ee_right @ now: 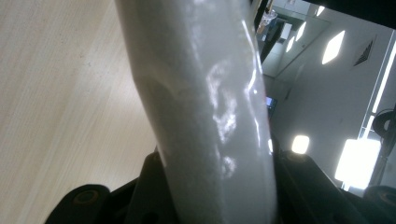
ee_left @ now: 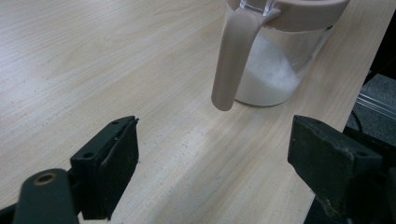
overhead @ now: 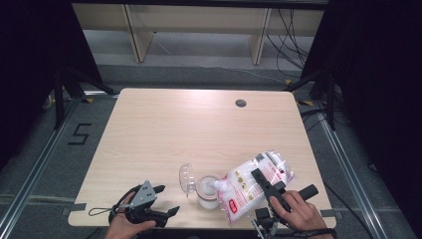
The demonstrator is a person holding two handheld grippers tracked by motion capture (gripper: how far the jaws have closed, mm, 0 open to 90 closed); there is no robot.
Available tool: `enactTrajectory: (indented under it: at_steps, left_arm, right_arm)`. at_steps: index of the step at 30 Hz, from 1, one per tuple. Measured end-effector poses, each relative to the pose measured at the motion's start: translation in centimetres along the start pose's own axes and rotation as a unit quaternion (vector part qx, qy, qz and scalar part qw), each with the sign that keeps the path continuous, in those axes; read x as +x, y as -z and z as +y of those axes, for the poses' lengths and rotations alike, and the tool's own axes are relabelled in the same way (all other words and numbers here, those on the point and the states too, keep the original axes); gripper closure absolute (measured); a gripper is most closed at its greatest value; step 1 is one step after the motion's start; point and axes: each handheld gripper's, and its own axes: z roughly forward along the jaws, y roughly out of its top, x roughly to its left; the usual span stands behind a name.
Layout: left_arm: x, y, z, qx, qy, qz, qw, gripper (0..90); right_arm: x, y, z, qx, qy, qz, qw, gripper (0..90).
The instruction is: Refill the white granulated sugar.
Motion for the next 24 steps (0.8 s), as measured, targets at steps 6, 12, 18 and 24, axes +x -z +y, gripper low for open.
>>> enactTrajectory:
  at_steps: [6,12,18,24]
  left_arm:
    - [0.04,-0.05,-0.01,0.002,0.000,-0.002,1.0000,16.2]
    - [-0.05,0.02,0.03,0.000,0.004,-0.002,1.0000,16.2]
    - [-0.03,-0.04,0.02,-0.003,0.003,-0.002,1.0000,16.2]
    - [-0.05,0.03,0.04,-0.001,0.004,0.000,1.0000,16.1]
  right_arm:
    - [-0.13,0.18,0.07,0.004,-0.001,0.002,1.0000,70.8]
    - [-0.27,0.11,0.29,-0.003,-0.001,-0.003,1.0000,70.8]
    - [-0.57,0.20,0.38,-0.010,0.007,-0.004,0.9999,70.8]
    - [-0.39,0.21,0.31,-0.005,-0.003,-0.005,1.0000,70.8]
